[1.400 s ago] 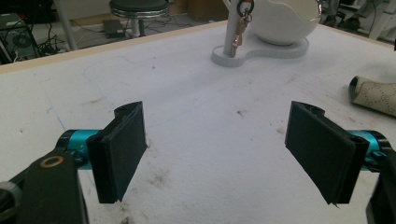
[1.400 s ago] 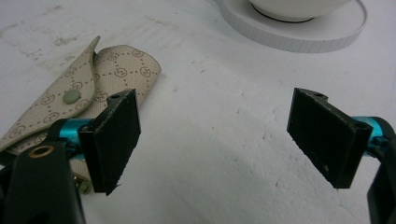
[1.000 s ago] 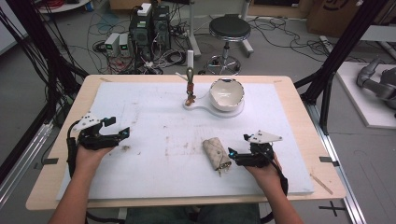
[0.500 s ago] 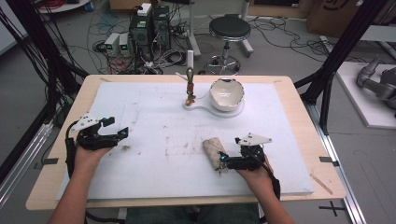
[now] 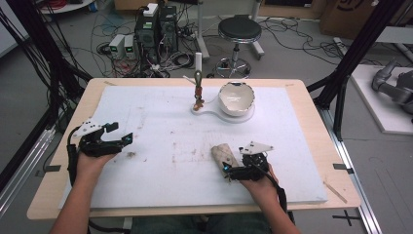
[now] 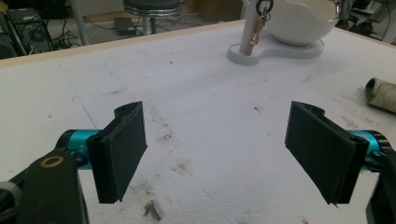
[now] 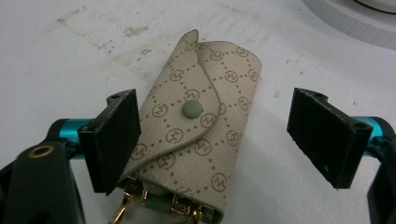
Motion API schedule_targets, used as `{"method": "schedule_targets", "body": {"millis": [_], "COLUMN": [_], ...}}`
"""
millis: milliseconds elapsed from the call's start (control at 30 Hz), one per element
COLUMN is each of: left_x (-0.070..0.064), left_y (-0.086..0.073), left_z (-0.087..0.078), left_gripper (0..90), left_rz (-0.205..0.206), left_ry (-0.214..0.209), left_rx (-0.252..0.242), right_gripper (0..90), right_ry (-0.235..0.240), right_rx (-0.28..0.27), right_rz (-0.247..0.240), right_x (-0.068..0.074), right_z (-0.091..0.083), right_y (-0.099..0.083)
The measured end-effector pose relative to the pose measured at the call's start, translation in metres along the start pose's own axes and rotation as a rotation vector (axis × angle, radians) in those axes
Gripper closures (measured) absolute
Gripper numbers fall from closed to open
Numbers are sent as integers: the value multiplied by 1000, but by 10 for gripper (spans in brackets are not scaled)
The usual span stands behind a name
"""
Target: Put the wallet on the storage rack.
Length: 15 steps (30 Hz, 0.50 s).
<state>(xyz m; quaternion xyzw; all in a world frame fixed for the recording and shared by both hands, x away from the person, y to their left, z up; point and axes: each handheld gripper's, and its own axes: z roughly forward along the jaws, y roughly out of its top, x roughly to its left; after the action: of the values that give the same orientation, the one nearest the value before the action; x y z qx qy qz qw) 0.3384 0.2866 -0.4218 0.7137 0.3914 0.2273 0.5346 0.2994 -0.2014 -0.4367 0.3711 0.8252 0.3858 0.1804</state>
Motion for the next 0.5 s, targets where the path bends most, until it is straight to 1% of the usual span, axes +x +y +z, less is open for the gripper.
{"method": "schedule_targets", "body": {"millis": [233,333,500], "left_x": [0,0,0], "left_y": [0,0,0], "left_z": [0,0,0], "left_gripper": [205,205,205], "left_rz": [-1,-1,-2], "left_ry": [-1,-1,-2], "left_rx": [0,0,-2], "right_gripper": [177,177,177], "right_ry": [0,-6,-15], "right_rx": [12,29,52], "right_rz": [6,6,23], "right_x": [7,11,14], "right_z": [5,7,10], "right_y": [1,0,-1]}}
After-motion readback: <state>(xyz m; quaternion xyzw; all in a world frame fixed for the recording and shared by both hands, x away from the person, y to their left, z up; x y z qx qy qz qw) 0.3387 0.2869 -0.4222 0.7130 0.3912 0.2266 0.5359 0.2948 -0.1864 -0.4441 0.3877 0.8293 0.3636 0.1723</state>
